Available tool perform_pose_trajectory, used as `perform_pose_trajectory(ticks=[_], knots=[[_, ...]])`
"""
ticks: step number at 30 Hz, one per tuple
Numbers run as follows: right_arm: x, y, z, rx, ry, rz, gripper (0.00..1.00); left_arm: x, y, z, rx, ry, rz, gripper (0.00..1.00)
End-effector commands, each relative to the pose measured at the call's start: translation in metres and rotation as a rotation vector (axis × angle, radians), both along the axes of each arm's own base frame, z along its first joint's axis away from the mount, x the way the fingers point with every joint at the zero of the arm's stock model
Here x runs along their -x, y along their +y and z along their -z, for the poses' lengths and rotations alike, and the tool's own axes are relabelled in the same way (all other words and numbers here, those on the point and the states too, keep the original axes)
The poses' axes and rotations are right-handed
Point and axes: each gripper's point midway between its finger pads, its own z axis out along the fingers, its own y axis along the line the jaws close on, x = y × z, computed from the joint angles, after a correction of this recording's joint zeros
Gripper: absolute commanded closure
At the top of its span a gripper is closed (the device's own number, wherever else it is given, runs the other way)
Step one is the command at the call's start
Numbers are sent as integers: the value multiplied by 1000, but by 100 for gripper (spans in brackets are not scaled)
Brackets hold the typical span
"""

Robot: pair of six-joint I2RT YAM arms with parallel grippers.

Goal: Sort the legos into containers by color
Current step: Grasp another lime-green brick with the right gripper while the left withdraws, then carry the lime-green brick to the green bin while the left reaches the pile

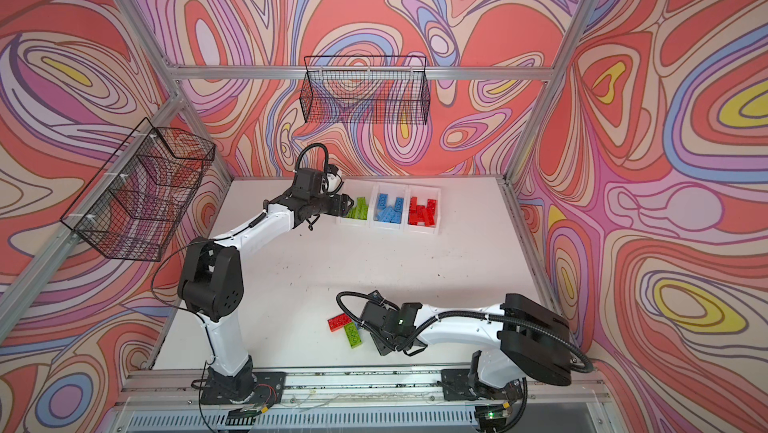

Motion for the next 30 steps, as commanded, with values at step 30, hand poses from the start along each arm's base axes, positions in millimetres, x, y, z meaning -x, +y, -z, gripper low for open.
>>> perform_pose_trajectory(ticks=[30], knots=[[-246, 25, -144, -387, -337, 216, 72, 149, 105, 34, -204, 108, -4, 27]])
